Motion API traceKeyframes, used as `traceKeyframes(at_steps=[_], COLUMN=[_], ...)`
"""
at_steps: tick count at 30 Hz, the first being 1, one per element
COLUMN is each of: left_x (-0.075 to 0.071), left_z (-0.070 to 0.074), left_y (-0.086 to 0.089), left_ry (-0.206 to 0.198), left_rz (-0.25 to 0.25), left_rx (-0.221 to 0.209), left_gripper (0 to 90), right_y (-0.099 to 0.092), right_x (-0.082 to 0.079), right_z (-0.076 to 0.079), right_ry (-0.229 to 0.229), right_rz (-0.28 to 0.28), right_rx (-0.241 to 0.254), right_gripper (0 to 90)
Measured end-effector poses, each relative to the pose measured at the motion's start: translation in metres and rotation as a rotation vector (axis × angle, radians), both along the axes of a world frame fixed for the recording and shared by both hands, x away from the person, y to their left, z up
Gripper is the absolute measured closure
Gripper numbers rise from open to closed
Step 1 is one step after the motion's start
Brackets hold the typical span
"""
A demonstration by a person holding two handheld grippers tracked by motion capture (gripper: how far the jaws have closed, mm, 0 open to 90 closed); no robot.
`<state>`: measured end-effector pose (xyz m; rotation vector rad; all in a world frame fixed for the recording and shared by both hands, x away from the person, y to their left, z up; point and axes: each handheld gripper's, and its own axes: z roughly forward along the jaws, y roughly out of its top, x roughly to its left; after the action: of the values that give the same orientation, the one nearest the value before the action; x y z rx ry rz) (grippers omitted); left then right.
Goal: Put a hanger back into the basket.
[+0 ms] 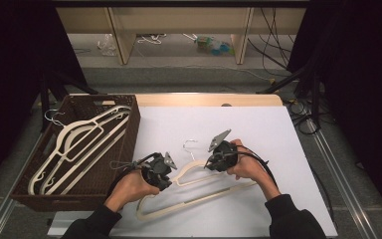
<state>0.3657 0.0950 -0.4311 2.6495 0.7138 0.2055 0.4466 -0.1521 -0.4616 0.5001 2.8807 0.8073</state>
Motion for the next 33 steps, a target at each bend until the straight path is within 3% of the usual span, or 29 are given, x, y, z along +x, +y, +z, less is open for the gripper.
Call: traceKeyframes(at_steps=[1,2,4,7,12,17,18,19,21,22,25,27,33], left_x=[0.000,0.000,-0.001,0.003,0.008,0.018,0.021,0.021,0.026,0.026,0.028,0.026,0.026], left_z=[-0.002,-0.002,-0.004,-0.005,-0.004,-0.003,-0.004,-0.006,-0.005,-0.005,-0.003,-0.004,-0.003], left_y=[0.000,0.001,0.001,0.001,-0.002,-0.010,-0.011,-0.014,-0.013,-0.016,-0.018,-0.021,-0.025], left_ry=[0.004,0.001,0.016,0.004,0.010,0.012,0.021,0.030,0.043,0.047,0.055,0.071,0.107], left_rz=[0.002,0.004,0.011,0.002,0.041,0.029,0.024,0.057,0.026,0.041,0.010,0.038,0.025], left_rx=[-0.008,-0.008,-0.025,-0.014,-0.155,-0.206,-0.216,-0.266,-0.259,-0.290,-0.307,-0.353,-0.407], left_gripper=[79.2,89.4,86.7,80.8,60.5,53.9,54.4,54.4,55.2,56.2,57.2,58.5,63.4], right_y=[-0.001,-0.002,-0.001,-0.002,-0.002,-0.003,-0.003,-0.003,-0.003,-0.002,-0.003,-0.004,-0.006], right_x=[-0.002,-0.004,-0.009,-0.016,-0.024,-0.032,-0.033,-0.035,-0.038,-0.039,-0.043,-0.045,-0.052], right_z=[0.002,0.005,0.007,0.010,0.019,0.025,0.026,0.027,0.028,0.029,0.029,0.029,0.033], right_ry=[-0.009,-0.028,-0.049,-0.076,-0.119,-0.145,-0.155,-0.156,-0.164,-0.167,-0.171,-0.176,-0.202], right_rz=[0.006,0.020,0.042,0.056,0.069,0.082,0.082,0.086,0.086,0.092,0.095,0.098,0.105], right_rx=[-0.001,-0.005,-0.024,-0.041,-0.041,-0.027,-0.025,-0.021,-0.017,-0.012,0.001,0.003,0.019], right_gripper=[75.3,75.3,75.6,75.9,76.0,76.0,76.1,76.1,76.1,76.1,76.1,76.2,76.3])
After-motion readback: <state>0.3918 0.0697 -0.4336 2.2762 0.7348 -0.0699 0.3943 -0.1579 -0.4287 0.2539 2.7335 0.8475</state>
